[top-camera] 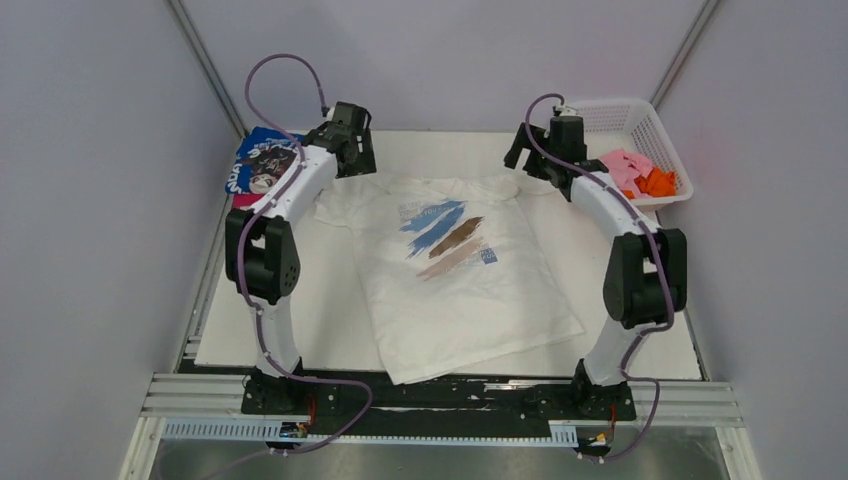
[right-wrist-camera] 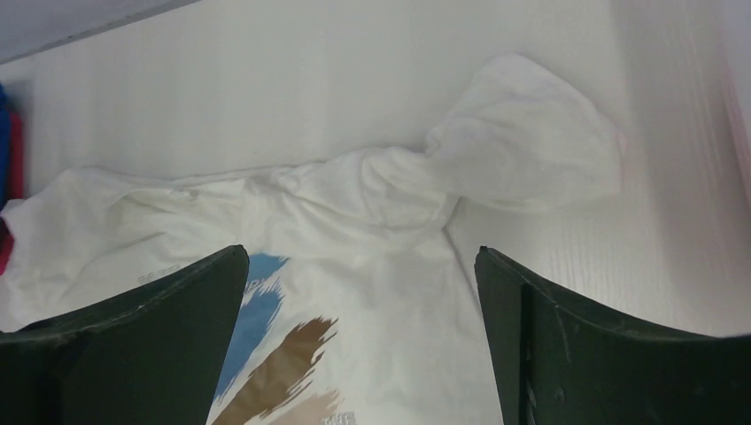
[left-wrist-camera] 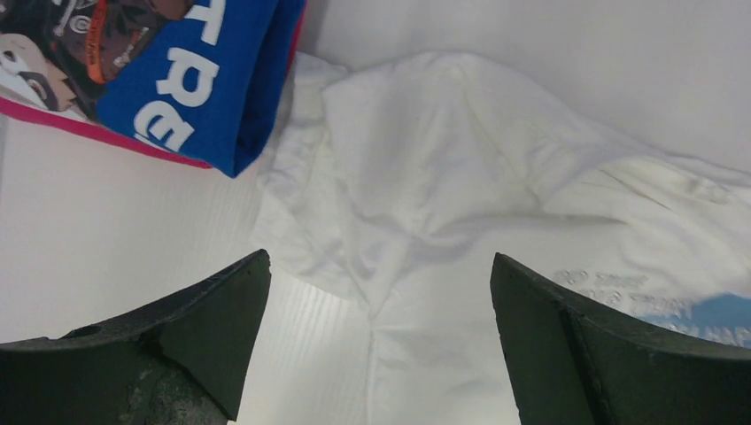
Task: Fold and stack the t-shirts
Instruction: Flatten out the tshirt
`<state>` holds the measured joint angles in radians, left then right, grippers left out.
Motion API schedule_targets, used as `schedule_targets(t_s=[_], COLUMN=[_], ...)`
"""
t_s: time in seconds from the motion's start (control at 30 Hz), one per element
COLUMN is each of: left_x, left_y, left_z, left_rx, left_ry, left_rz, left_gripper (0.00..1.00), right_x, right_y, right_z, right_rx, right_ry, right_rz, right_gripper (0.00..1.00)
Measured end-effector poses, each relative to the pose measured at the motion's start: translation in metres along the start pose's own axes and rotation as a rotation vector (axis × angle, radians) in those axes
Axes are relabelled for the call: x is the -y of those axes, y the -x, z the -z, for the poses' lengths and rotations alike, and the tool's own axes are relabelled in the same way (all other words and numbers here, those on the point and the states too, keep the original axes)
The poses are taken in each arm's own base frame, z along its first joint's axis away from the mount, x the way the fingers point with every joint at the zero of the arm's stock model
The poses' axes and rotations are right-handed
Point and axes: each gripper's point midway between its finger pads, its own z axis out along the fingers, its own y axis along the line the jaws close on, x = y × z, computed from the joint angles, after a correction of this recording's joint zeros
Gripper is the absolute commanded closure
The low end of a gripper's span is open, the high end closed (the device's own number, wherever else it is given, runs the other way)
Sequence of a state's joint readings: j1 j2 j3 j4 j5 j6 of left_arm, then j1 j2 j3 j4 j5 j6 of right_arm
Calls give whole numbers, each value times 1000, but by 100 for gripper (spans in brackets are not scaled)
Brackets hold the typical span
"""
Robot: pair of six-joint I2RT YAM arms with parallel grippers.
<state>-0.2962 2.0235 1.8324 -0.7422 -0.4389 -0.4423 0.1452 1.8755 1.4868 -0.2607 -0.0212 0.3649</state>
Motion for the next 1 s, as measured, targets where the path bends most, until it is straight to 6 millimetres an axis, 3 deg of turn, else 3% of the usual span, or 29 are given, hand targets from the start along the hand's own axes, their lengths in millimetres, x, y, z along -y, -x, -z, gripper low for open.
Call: schedule_targets(t_s=[0.1,0.2,0.27,0.37,0.5,0.57,0.63,0.73,0.77,1.0], left_x=[12,31,46,63,77,79,79,72,73,82], left_y=[-2,-15,-26,-47,-79,-97,-118,-152,-153,-167], left_z=[25,44,49,44,24,13,4,-3,-2,12], left_rx=[12,0,-20,-74,-155,-199,-245,-315,-308,-249], left_ry=[-124,-263,-347,-425,-464,-466,-466,-454,-461,-515], left_rz=[19,17,9,-7,-20,-19,-16,-13,-5,34], left_gripper=[0,0,0,0,0,0,0,0,0,0], right_x=[-13,-19,-19,-13,4,11,16,25,27,17], right_y=[4,-9,-33,-84,-168,-194,-207,-221,-223,-173], right_z=[48,91,109,119,123,125,122,109,102,35], right_rx=[42,56,26,-76,-274,-345,-386,-431,-453,-397], right_ry=[59,105,134,146,101,72,46,-5,-23,-44], right_rz=[-36,-85,-127,-180,-234,-255,-272,-281,-293,-313], right_gripper=[0,0,0,0,0,0,0,0,0,0])
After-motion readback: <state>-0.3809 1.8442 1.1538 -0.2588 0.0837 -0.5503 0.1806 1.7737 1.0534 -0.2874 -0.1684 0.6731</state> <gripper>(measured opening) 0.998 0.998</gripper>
